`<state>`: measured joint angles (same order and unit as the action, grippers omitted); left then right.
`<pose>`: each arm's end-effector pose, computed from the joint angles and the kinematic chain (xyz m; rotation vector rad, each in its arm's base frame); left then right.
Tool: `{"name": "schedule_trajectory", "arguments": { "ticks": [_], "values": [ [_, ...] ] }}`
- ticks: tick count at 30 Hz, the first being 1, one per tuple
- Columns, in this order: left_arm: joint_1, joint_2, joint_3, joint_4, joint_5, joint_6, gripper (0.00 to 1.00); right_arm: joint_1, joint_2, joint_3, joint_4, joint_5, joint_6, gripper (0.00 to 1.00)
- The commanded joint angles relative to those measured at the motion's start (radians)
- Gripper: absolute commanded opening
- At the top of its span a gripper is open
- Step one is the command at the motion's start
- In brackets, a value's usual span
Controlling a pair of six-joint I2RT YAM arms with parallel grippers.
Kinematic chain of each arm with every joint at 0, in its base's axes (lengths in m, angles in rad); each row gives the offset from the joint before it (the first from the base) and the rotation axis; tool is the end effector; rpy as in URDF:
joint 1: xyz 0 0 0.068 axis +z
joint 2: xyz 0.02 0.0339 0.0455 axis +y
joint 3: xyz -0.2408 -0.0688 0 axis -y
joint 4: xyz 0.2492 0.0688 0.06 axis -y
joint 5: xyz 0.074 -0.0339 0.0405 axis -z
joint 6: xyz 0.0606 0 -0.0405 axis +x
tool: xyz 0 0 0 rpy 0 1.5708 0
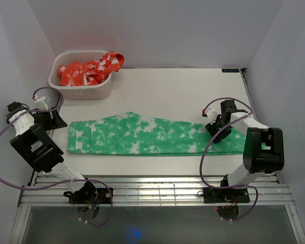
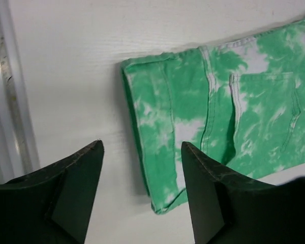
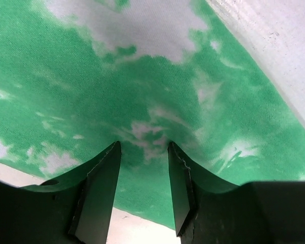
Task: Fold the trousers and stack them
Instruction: Fold the trousers
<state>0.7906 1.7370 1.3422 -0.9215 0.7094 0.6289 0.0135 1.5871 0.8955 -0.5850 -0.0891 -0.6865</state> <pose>0.2694 0.2161 0.1944 -0.0822 2.4525 -0.4842 0.2930 0.0093 0.1130 -0.9896 2.6565 -0.0194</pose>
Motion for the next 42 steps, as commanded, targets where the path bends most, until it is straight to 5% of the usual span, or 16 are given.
{"name": "schedule_trajectory", "arguments": {
  "ticks": [1, 4, 7, 8, 10, 11, 14, 15, 18, 24, 30, 35, 39, 42],
  "values": [
    [-0.088, 0.047, -0.008, 0.098, 0.024, -0.07, 0.72, -0.014, 0.048, -0.009, 0.019, 0.043, -0.056, 0.48],
    [-0.157, 0.084, -0.026, 0.186, -0.017, -0.136, 0.63, -0.014, 0.062, 0.006, -0.001, 0.042, -0.057, 0.48],
    [-0.204, 0.119, -0.037, 0.283, -0.082, -0.218, 0.45, -0.014, 0.06, 0.0, -0.01, 0.04, -0.082, 0.47],
    [-0.209, 0.156, -0.028, 0.297, -0.137, -0.25, 0.32, -0.014, 0.057, -0.009, -0.015, 0.042, -0.09, 0.47],
    [-0.209, 0.183, 0.027, 0.288, -0.156, -0.236, 0.24, -0.014, 0.045, -0.016, -0.027, 0.037, -0.111, 0.47],
    [-0.209, 0.155, 0.038, 0.285, -0.083, -0.209, 0.24, -0.014, 0.037, -0.02, -0.03, 0.034, -0.117, 0.47],
    [-0.229, 0.046, 0.09, 0.245, 0.137, -0.069, 0.53, -0.014, -0.018, 0.022, -0.087, -0.044, -0.139, 0.49],
    [-0.272, 0.032, 0.115, 0.237, 0.16, -0.049, 0.71, -0.014, -0.045, 0.04, -0.105, -0.104, -0.137, 0.5],
    [-0.426, 0.044, 0.221, 0.192, 0.164, -0.029, 0.81, -0.015, -0.062, 0.146, -0.191, -0.232, -0.121, 0.52],
    [-0.689, 0.214, 0.327, 0.214, 0.154, -0.127, 0.75, 0.02, -0.091, 0.227, -0.243, -0.428, -0.055, 0.54],
    [-0.853, 0.374, 0.342, 0.312, 0.095, -0.224, 0.74, 0.034, -0.099, 0.224, -0.208, -0.455, -0.033, 0.54],
    [-0.89, 0.397, 0.275, 0.316, 0.062, -0.186, 0.72, 0.043, -0.087, 0.263, -0.191, -0.503, -0.021, 0.58],
    [-0.89, 0.36, 0.209, 0.27, 0.1, -0.104, 0.61, 0.089, -0.056, 0.287, -0.158, -0.532, -0.01, 0.63],
    [-0.889, 0.332, 0.181, 0.225, 0.163, -0.052, 0.4, 0.13, -0.023, 0.307, -0.119, -0.528, 0.004, 0.67]
  ]
}}
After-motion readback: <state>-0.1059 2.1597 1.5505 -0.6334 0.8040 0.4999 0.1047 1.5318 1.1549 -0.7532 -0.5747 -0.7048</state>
